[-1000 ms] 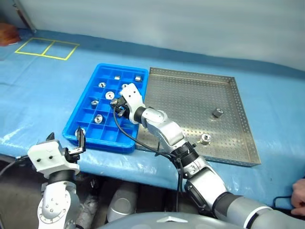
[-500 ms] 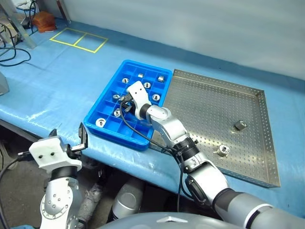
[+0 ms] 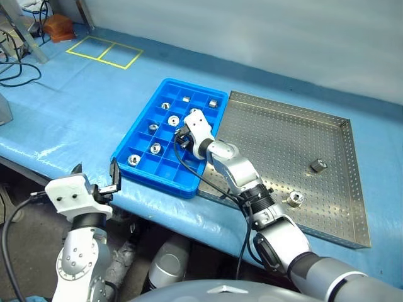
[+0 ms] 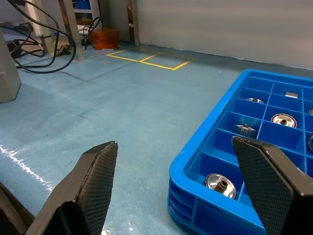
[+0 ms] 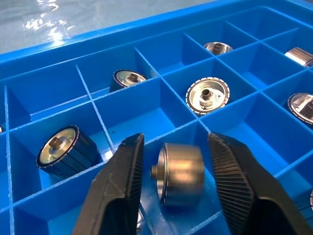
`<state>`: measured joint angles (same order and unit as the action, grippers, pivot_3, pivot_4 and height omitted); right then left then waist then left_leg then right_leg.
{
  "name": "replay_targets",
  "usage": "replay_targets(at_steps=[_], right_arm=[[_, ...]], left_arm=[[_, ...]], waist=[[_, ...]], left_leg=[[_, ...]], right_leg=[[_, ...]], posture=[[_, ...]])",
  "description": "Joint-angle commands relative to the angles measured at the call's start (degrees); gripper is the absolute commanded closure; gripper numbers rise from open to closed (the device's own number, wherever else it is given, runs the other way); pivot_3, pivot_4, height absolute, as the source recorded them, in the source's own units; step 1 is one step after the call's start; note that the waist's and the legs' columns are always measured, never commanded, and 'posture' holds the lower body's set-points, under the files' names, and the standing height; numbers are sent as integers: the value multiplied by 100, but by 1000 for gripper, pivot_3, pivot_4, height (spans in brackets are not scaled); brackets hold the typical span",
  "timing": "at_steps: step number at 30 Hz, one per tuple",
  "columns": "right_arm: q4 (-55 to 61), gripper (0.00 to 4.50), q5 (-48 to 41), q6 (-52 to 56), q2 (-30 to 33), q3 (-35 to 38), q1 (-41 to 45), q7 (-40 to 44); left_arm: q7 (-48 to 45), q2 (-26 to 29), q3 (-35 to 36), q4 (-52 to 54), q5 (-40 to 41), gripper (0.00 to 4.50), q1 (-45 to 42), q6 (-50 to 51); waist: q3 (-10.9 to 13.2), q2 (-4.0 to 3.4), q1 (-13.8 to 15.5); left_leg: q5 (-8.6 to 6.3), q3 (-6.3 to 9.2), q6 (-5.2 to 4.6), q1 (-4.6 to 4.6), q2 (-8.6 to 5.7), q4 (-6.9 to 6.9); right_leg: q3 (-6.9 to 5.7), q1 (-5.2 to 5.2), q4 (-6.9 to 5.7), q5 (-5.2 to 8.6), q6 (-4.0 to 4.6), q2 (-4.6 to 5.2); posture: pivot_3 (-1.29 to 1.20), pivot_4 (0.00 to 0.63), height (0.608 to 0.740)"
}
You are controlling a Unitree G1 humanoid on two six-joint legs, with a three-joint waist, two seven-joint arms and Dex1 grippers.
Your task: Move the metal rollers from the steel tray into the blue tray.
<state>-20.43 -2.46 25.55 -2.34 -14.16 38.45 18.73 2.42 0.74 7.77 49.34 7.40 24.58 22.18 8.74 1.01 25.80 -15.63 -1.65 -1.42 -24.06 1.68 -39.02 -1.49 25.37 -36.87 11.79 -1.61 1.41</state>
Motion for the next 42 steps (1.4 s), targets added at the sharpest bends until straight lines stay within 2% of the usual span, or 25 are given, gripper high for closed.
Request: replay_targets(at_steps=[1,4,9,12,18,25,28,33,42], right_arm=[[444,1390,19,45,4,60,-57,-33],[914,418,-24,226,76,149,-181,-67],[2316,418,-112,857,444,486,-596,-188],[2983,418,-23,1296,653,761,-896,-475],[3458,418,210,1773,700,1337,-1336,-1336],[2843,418,441,1519,377,1978,-1251,-2474],[2336,418,398,1279,304,2179,-1057,-2686],[1504,418,167,965,187,2458,-720,-2760],[-166,418,1,227,233,2647,-104,-2913]], left_arm=[[-85,102,-32,-1,-19,405,-61,21],[-175,203,-25,-49,25,405,-186,93],[-523,511,-160,-288,124,405,-648,249],[-807,738,-460,-496,72,405,-915,226],[-1336,1017,-1097,-880,132,405,-1316,242],[-1667,1011,-1553,-1204,266,405,-1635,278],[-1754,978,-1712,-1273,340,405,-1695,286],[-1931,1076,-2008,-1265,338,405,-1672,311],[-1933,1076,-2101,-1208,354,405,-1522,371]], waist=[[0,0,-2],[-1,-2,-32],[-4,-9,-139],[-10,-15,-327],[-18,-31,-1000],[-15,-41,-2058],[-12,-46,-2336],[-11,-48,-2487],[-9,-50,-2468]], left_leg=[[0,1,0,0,0,-1],[0,2,1,0,0,-3],[1,18,3,1,-3,-13],[2,18,4,4,-5,-15],[5,23,6,7,-7,-15],[5,40,4,49,-8,-11],[6,45,3,59,-5,-11],[8,34,0,76,-3,-6],[8,3,-7,90,-5,-4]], right_leg=[[-1,-1,0,0,0,0],[-2,-3,0,0,0,0],[-12,-4,2,0,0,1],[-12,-18,2,1,1,2],[-10,-34,-1,-3,4,1],[-4,-78,0,-15,33,1],[10,-78,-9,-16,33,0],[42,-79,-21,-16,31,-11],[82,-79,-26,-24,18,-4]], posture=[[477,150,740],[433,150,740],[336,150,740],[273,150,740],[173,150,740],[110,150,740],[106,150,740],[119,150,740],[150,150,740]])
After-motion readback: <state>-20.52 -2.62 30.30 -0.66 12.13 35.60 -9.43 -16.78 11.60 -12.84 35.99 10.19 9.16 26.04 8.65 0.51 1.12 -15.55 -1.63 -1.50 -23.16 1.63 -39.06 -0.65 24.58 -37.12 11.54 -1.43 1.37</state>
